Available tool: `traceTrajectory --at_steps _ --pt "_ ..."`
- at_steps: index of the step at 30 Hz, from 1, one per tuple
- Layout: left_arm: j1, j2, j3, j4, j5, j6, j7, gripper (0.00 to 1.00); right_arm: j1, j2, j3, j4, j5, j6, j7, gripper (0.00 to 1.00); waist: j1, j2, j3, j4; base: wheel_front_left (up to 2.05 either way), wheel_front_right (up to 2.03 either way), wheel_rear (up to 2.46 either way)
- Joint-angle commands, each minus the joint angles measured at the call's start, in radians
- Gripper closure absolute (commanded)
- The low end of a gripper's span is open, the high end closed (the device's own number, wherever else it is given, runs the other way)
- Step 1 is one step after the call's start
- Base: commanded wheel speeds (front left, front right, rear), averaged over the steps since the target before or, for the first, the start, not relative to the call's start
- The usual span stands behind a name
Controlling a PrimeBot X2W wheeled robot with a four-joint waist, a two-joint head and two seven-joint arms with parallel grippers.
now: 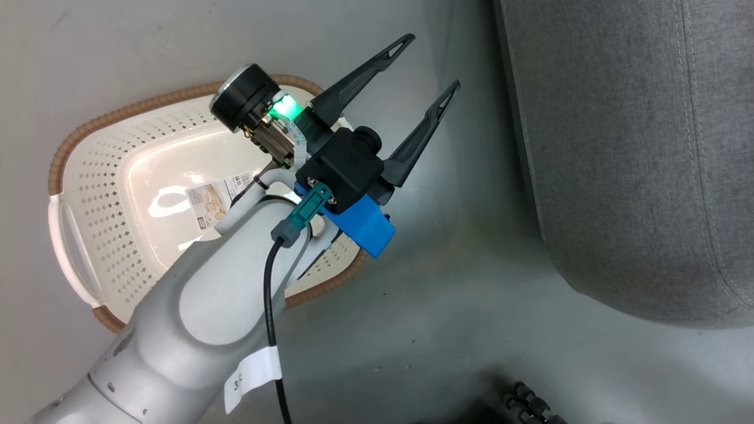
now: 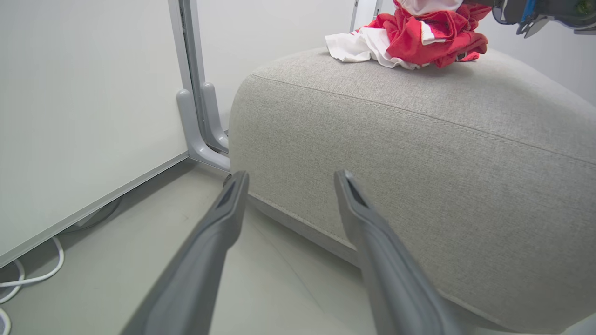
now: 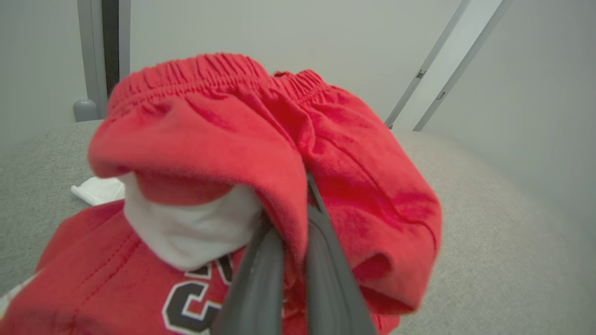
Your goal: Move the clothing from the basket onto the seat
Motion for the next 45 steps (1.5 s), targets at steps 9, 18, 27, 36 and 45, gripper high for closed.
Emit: traceTrajectory --at_steps 9,18,27,36,45 --pt "0.019 -0.02 0.002 0.021 -0.024 0.019 -0.033 0.0 0.169 0.004 0.032 -0.152 0.03 0.0 -0.003 0.0 -0.0001 0.0 -0.096 0.015 0.0 0.0 0.0" --pt "0.107 -0.06 0.085 0.029 -0.085 0.053 -0.054 0.0 0.386 0.09 0.104 -0.392 0.053 0.0 -0.003 0.0 -0.0001 0.0 -0.294 0.049 0.0 0.0 0.0" --pt "0.276 -0.064 0.278 -0.038 -0.085 0.089 -0.054 0.0 0.507 0.168 0.293 -0.514 0.069 0.0 -0.003 0.0 -0.0001 0.0 -0.477 0.134 0.0 0.0 0.0" --pt "0.443 -0.083 0.47 -0.062 -0.056 0.091 -0.054 0.0 0.584 0.227 0.443 -0.524 0.101 0.0 -0.003 0.0 -0.0001 0.0 -0.61 0.204 0.0 0.0 0.0" --pt "0.599 -0.124 0.605 -0.069 -0.005 0.058 -0.053 0.0 0.735 0.259 0.441 -0.491 0.134 0.0 -0.003 0.0 -0.0001 0.0 -0.707 0.251 0.0 0.0 0.0"
